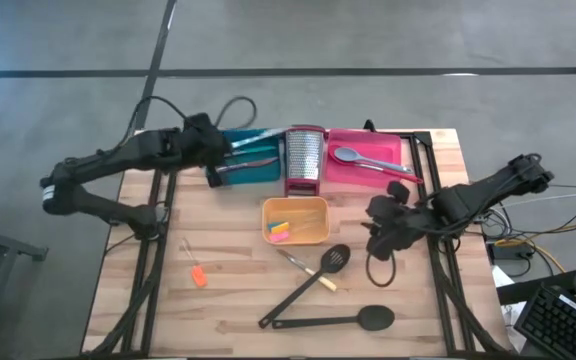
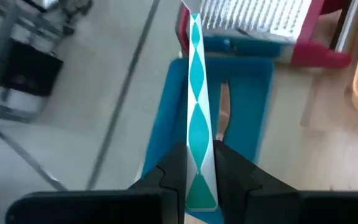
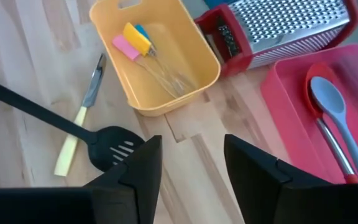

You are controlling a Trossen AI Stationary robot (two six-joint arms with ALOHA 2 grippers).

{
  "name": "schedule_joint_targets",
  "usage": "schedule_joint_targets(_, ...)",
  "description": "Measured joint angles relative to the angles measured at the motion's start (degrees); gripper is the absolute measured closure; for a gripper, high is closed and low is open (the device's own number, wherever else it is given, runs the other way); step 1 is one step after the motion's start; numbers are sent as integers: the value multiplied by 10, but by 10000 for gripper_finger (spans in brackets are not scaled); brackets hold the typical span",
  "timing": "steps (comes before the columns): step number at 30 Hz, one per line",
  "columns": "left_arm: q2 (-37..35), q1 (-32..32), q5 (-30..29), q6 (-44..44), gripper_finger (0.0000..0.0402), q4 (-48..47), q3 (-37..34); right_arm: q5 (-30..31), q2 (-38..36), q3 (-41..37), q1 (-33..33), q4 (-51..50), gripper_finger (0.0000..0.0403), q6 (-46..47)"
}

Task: Pick & Place Kitchen Items
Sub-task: Put the blue patterned table knife into the blue bin

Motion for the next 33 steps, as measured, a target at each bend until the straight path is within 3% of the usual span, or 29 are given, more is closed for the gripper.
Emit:
schedule_joint_targets(7,-43,124,119,36,346,80,-124,15,-38,-15,0,1,271,3)
schedule_joint_targets(15,-38,214,155,62,346,147,-204,15,-49,-23,0,2,301,4)
schedule_joint_targets(17,-34,233,187,65,346,160,-215,15,-48,-23,0,2,309,4)
schedule_joint_targets(21,-23,258,237,65,346,189,-234,15,-48,-23,0,2,324,3)
schedule_joint_targets(33,76,264,254,17,346,192,-239,15,-48,-25,0,1,349,2)
